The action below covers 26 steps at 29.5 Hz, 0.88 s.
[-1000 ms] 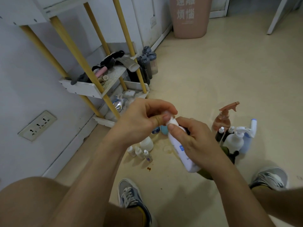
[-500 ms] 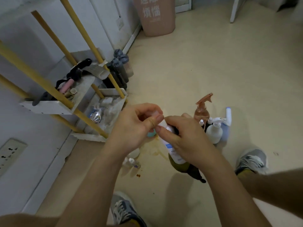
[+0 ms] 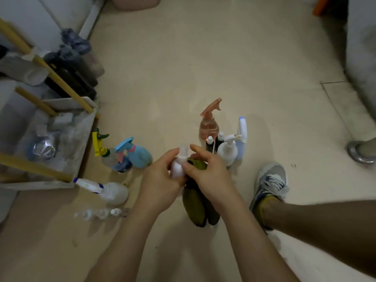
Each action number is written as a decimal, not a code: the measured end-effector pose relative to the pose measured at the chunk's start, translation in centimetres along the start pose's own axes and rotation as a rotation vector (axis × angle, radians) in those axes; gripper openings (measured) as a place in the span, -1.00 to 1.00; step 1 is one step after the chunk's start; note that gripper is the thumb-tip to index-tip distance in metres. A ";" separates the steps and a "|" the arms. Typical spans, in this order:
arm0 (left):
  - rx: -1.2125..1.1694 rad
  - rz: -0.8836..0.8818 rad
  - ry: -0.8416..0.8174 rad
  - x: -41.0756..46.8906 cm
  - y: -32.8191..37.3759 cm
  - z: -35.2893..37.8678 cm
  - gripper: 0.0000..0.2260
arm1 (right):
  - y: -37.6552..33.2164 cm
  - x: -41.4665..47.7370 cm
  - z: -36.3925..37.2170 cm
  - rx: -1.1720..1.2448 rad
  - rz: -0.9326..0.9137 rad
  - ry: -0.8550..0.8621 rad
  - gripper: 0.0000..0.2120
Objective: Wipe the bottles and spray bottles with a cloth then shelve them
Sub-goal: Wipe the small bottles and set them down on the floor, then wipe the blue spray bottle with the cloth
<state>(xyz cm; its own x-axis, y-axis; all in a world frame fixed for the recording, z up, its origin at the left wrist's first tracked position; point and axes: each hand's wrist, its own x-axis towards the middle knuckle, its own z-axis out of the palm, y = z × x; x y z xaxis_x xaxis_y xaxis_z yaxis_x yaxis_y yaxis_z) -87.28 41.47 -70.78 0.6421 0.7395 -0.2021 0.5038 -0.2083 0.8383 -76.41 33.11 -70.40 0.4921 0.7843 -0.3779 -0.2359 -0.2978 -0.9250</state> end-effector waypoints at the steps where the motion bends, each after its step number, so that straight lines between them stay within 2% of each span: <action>1: 0.079 0.008 0.017 0.7 -0.9 0.4 -0.69 | 0.8 0.5 0.2 0.038 0.059 0.039 -0.47; 3: 0.185 -0.019 -0.015 2.4 -2.2 1.2 -0.71 | 2.5 1.6 0.4 0.165 0.150 0.125 -0.39; 6: 0.106 -0.128 -0.014 7.6 -4.7 2.7 -0.65 | 5.3 4.3 0.0 0.637 0.365 0.375 -0.46; 8: 0.047 -0.174 0.063 10.7 -5.7 4.0 -0.66 | 7.1 4.9 -0.3 0.744 0.500 0.487 -0.56; 12: 0.023 -0.195 0.120 15.7 -7.5 7.9 -0.67 | 10.1 5.6 -0.3 0.939 0.676 0.541 -0.74; 15: 0.079 -0.186 0.101 18.7 -9.0 10.9 -0.69 | 11.0 6.8 -0.3 1.025 0.670 0.576 -0.76; 18: 0.183 -0.173 0.078 20.2 -10.2 13.2 -0.83 | 11.7 8.1 -0.5 0.993 0.636 0.655 -0.79; 21: 0.175 -0.168 0.097 20.8 -11.6 14.3 -0.85 | 11.7 8.6 -1.2 0.958 0.588 0.691 -0.84; 23: 0.153 -0.197 0.067 21.0 -12.5 14.3 -0.74 | 11.7 8.7 -1.8 0.959 0.580 0.697 -0.82; 26: 0.075 -0.370 -0.005 20.3 -12.5 13.8 -0.39 | 11.3 8.5 -2.1 1.030 0.530 0.659 -0.81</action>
<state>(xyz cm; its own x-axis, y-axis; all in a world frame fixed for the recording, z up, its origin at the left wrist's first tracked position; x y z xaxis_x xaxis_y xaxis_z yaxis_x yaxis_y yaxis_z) -72.61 50.28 -92.34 0.4118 0.7703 -0.4868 0.7429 0.0256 0.6689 -73.14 35.26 -84.13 0.3868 0.2077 -0.8985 -0.9014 0.2905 -0.3209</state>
